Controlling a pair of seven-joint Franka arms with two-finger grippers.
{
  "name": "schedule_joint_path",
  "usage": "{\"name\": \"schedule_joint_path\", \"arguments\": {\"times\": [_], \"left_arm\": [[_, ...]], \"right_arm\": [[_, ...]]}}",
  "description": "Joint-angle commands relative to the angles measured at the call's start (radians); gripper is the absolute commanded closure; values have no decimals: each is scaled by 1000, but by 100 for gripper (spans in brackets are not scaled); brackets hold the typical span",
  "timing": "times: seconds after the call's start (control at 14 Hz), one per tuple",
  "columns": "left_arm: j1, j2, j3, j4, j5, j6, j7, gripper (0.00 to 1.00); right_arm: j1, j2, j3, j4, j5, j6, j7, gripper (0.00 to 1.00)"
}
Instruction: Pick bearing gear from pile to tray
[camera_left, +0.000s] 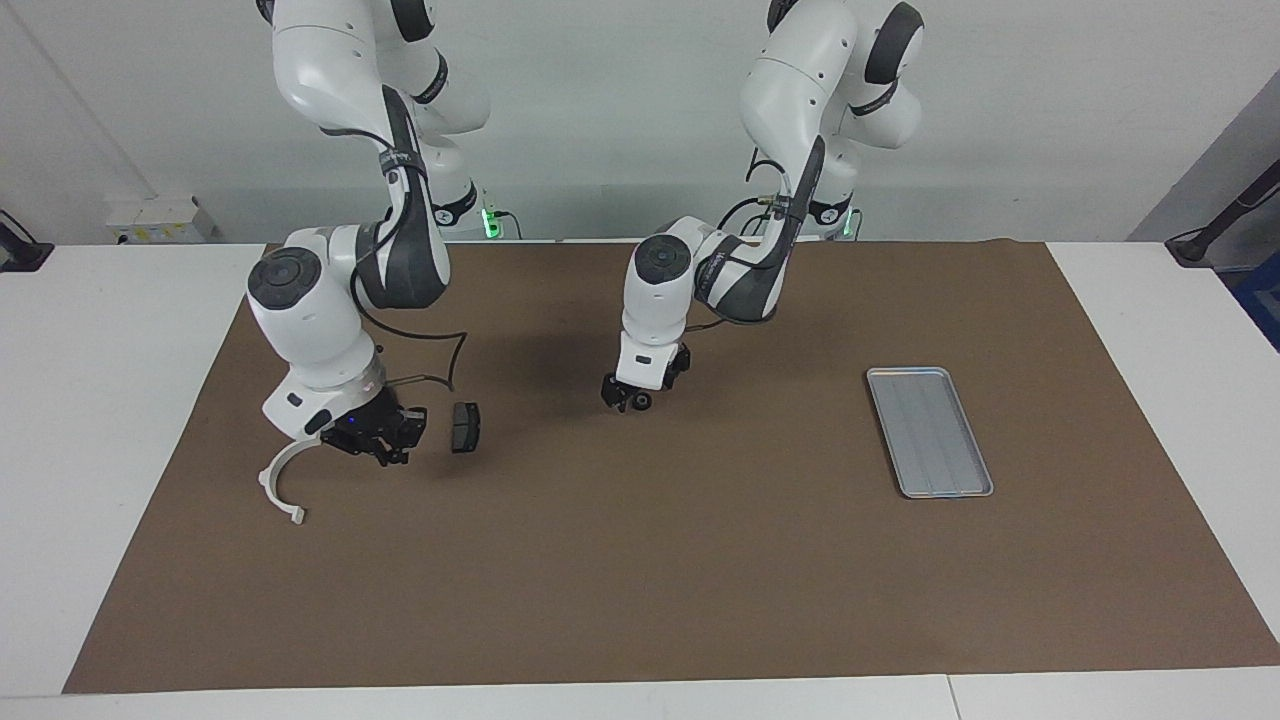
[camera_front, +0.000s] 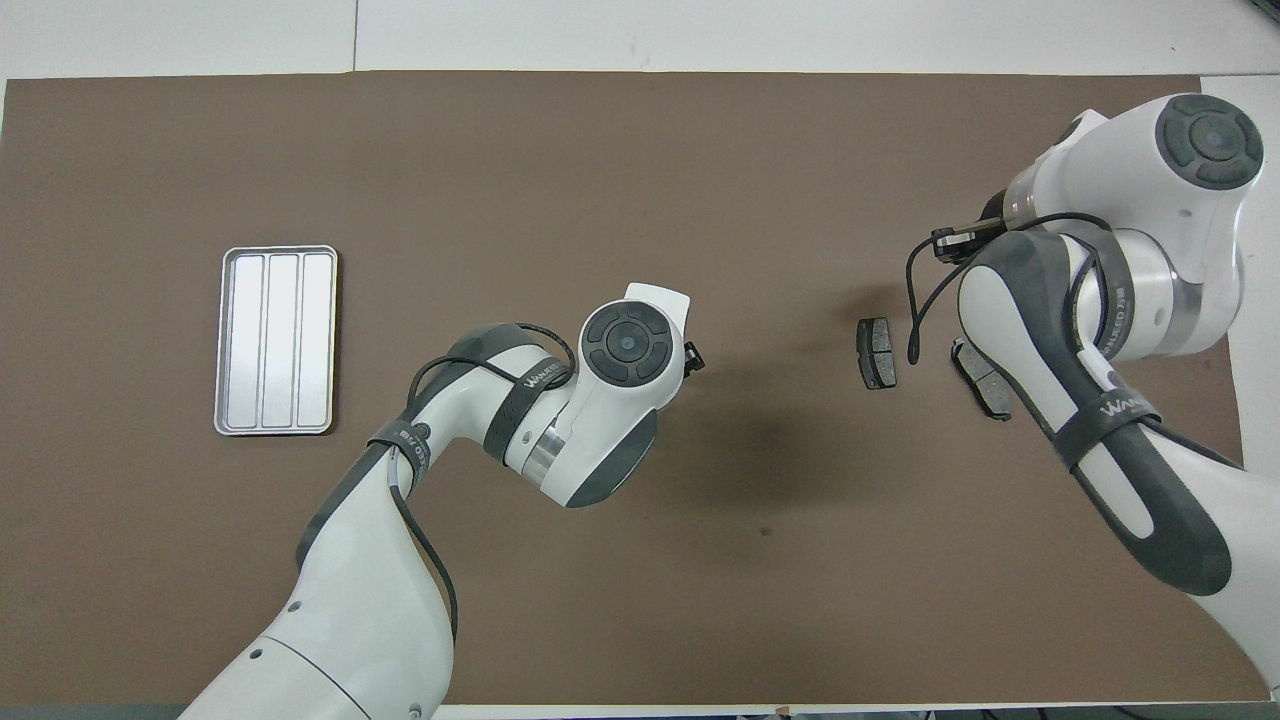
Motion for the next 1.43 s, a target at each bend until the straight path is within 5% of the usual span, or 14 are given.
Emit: {"name": "schedule_joint_path", "arguments": {"times": [0.0, 0.5, 0.71, 1.0, 1.36], "left_arm": [[-27, 32, 21, 61, 9, -57, -26, 2], [-14, 37, 21, 54, 17, -45, -26, 12], [-12, 39, 21, 52, 18, -44, -26, 33], [-12, 37, 21, 48, 20, -42, -27, 96], [-12, 33, 43, 55, 18, -73, -27, 100]], "right_arm": [[2, 3, 8, 26, 0, -27, 18, 100], [22, 0, 8, 13, 0, -19, 27, 100], [22, -1, 8, 13, 0, -18, 27, 100], [20, -1, 8, 12, 0, -13, 27, 100], [19, -1, 8, 12, 0, -13, 27, 100]]}}
